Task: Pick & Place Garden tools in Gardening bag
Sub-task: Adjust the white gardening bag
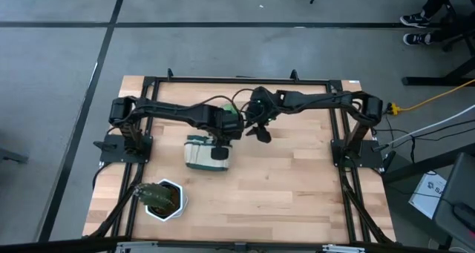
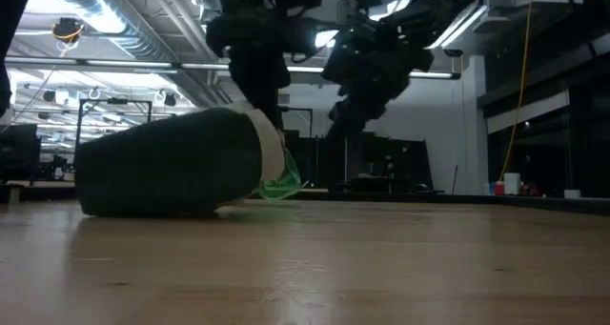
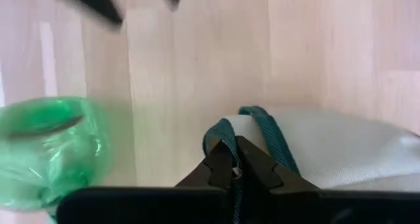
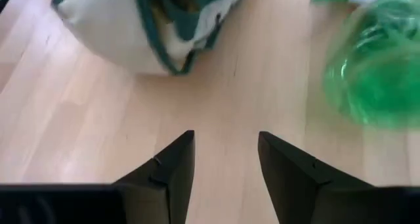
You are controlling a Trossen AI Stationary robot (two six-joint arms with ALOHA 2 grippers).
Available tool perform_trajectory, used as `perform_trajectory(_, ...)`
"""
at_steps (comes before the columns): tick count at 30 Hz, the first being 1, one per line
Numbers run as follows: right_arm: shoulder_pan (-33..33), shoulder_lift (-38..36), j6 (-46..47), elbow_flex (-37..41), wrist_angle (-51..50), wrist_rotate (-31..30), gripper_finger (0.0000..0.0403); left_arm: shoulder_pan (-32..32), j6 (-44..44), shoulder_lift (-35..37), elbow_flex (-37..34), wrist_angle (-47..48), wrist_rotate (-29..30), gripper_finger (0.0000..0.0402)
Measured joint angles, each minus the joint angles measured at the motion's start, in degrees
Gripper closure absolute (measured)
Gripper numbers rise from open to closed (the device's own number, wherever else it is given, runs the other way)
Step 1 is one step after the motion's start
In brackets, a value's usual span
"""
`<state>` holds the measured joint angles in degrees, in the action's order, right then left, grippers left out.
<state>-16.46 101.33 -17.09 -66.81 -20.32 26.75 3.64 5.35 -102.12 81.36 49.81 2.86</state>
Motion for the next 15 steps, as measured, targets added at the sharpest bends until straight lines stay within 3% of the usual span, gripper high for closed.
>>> perform_trajectory(9, -1.9, -7.7, 0.4, 8.8, 3.2, 4.4, 0.0232, -0.3, -4.4, 0.4, -1.7, -2.9, -1.5, 0.0384)
perform_trajectory(12, -0.1, -8.5, 1.9, 13.2, 16.2, 9.5, 0.0231, -0.7, -4.3, 0.6, -1.7, -3.7, -2.4, 0.0374)
perform_trajectory(15, 2.2, -7.3, 4.7, 17.6, 31.0, 10.7, 0.0231, -1.8, -2.9, 0.6, -1.7, -4.9, -2.4, 0.0382)
